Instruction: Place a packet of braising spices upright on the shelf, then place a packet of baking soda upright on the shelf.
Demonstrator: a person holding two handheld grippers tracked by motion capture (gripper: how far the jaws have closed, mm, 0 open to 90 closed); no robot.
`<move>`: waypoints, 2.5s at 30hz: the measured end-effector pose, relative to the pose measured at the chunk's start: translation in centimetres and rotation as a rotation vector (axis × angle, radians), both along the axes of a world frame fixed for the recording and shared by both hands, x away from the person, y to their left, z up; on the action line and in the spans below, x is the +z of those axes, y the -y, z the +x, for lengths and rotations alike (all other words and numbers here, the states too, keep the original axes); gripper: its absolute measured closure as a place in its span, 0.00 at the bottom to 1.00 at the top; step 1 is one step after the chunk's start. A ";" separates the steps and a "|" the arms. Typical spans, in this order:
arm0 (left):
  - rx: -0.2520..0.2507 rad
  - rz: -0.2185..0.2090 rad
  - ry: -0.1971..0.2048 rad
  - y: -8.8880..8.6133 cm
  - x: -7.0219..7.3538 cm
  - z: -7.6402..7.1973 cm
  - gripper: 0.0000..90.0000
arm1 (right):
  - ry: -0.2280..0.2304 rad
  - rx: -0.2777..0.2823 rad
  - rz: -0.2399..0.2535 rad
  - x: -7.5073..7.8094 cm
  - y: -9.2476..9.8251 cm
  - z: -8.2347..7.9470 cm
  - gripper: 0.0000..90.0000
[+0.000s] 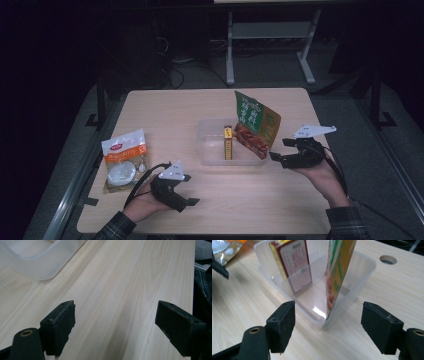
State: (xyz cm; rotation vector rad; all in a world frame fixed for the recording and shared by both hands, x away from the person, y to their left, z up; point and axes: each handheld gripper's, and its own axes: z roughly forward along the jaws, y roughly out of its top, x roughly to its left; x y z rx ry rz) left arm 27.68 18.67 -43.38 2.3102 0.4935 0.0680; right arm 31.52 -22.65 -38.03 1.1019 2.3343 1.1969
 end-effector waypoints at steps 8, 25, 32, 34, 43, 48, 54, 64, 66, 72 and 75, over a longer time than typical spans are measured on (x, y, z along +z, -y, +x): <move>0.049 -0.025 0.003 -1.0 0.4 0.4 0.18 | -0.031 0.024 0.016 -2.3 -1.0 -2.8 0.30; 0.124 -0.034 0.031 -3.1 1.0 1.3 0.18 | -0.063 0.064 -0.039 -5.4 -3.2 -5.0 0.25; 0.187 -0.045 0.044 -4.9 1.2 1.7 0.18 | -0.044 0.069 -0.038 -5.8 -3.1 -5.3 0.23; 0.197 -0.041 0.047 -5.2 1.3 1.8 0.18 | -0.041 0.069 -0.041 -5.8 -3.1 -5.2 0.23; 0.388 -0.018 0.084 -9.1 1.8 3.4 0.18 | -0.049 0.102 -0.053 -6.4 -3.5 -5.0 0.21; 0.527 -0.025 0.110 -12.3 2.1 4.3 0.18 | -0.049 0.106 -0.067 -6.5 -3.7 -5.0 0.21; 0.656 -0.004 0.125 -15.7 2.2 4.6 0.18 | -0.048 0.104 -0.090 -6.6 -3.8 -4.9 0.21; 0.849 0.029 0.087 -20.7 1.6 4.6 0.18 | -0.045 0.110 -0.092 -6.6 -3.9 -4.9 0.21; 0.881 0.046 0.053 -21.3 0.8 4.7 0.18 | -0.047 0.112 -0.093 -6.6 -3.9 -4.8 0.21; 0.886 0.085 -0.028 -21.3 -0.4 5.0 0.17 | -0.044 0.109 -0.098 -6.6 -3.9 -4.8 0.21; 0.885 0.106 -0.046 -21.2 -0.8 5.2 0.17 | -0.044 0.109 -0.098 -6.6 -3.9 -4.9 0.21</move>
